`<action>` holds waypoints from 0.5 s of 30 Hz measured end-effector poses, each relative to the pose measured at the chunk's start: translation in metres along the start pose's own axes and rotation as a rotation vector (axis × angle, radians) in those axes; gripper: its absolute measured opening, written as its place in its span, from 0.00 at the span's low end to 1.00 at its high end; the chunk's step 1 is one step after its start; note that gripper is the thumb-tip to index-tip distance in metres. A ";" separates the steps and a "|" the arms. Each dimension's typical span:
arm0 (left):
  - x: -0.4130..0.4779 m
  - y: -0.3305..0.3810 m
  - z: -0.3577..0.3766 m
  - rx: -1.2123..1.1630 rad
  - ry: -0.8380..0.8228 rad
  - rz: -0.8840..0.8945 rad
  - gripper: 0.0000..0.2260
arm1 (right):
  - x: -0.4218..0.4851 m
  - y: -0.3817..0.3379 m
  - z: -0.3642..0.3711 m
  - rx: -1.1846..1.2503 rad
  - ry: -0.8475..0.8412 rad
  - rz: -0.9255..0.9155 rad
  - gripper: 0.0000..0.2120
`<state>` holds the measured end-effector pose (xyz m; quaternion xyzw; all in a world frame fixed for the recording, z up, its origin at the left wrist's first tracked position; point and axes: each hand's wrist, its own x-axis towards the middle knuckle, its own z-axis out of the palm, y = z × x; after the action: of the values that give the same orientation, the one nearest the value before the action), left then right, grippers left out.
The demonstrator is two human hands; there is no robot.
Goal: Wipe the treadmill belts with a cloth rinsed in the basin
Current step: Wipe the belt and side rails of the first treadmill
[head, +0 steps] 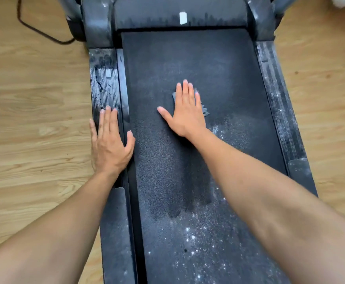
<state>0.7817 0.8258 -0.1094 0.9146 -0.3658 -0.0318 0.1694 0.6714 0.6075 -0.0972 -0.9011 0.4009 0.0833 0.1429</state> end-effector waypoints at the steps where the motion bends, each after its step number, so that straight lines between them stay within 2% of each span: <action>1: -0.007 0.005 0.001 0.014 -0.018 0.004 0.34 | -0.014 0.003 0.004 -0.003 0.005 -0.004 0.49; 5: -0.028 0.020 0.004 0.161 -0.037 -0.024 0.34 | -0.126 0.023 0.031 0.002 -0.012 0.012 0.47; 8: -0.026 0.020 0.004 0.173 -0.037 -0.027 0.32 | -0.230 0.042 0.053 -0.016 -0.075 0.077 0.43; 10: -0.026 0.021 0.002 0.173 -0.028 -0.031 0.32 | -0.267 0.048 0.061 -0.031 -0.091 0.127 0.42; 12: -0.027 0.023 0.001 0.174 -0.024 -0.033 0.32 | -0.257 0.049 0.064 -0.059 -0.099 0.122 0.43; 15: -0.026 0.022 0.005 0.172 -0.002 -0.034 0.32 | -0.182 0.044 0.051 -0.079 -0.026 0.062 0.45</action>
<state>0.7472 0.8269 -0.1086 0.9318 -0.3517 -0.0039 0.0894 0.5162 0.7229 -0.1057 -0.8921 0.4229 0.1152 0.1098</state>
